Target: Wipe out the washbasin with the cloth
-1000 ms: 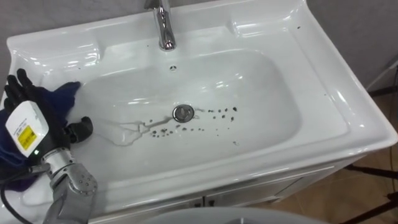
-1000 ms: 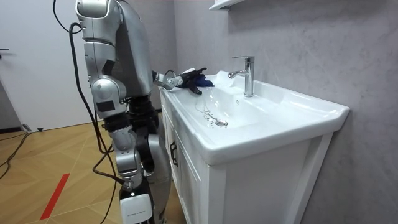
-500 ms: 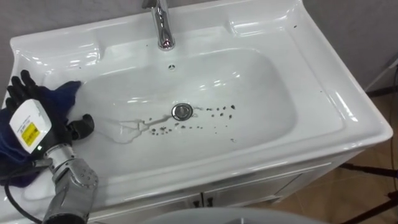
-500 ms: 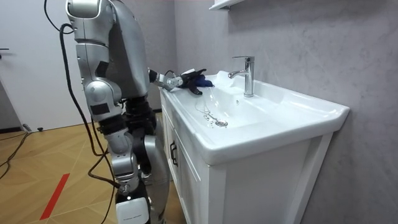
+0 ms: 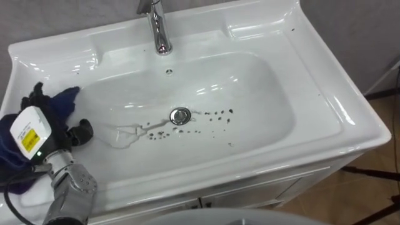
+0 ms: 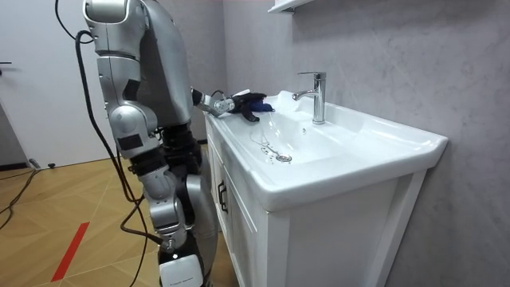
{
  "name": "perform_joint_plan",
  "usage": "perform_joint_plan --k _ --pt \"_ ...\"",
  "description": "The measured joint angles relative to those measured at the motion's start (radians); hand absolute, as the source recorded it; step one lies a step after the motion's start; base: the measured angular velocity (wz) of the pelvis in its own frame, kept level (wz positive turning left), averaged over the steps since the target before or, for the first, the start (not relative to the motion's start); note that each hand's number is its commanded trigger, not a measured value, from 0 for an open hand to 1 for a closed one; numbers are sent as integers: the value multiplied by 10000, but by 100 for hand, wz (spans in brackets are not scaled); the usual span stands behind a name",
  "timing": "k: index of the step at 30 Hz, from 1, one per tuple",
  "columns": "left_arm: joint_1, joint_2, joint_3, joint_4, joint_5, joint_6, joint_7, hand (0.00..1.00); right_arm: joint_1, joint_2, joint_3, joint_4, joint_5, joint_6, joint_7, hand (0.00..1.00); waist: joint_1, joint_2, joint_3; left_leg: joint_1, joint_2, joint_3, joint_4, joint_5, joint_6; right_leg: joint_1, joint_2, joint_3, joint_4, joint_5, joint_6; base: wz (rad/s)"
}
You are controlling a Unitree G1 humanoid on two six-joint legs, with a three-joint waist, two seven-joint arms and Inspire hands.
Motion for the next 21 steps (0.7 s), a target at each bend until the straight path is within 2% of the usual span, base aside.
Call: perform_joint_plan --k 5,11,21 --pt "-78 200 129 14 330 0 18 100 -78 -46 12 24 120 2 99 0 1 -1 -2 2 100 21 -1 39 -67 22 37 -40 -4 -36 -100 6" --pt "-138 168 511 221 327 1 20 100 -99 -57 6 18 138 -1 96 0 25 -1 -1 114 130 98 -5 162 -241 140 63 -44 -14 -97 -217 -3" --pt "-210 84 726 322 294 1 15 100 -108 -77 25 17 93 -10 99 0 45 40 3 187 149 99 -24 222 -261 252 86 -4 -9 -102 -264 1"
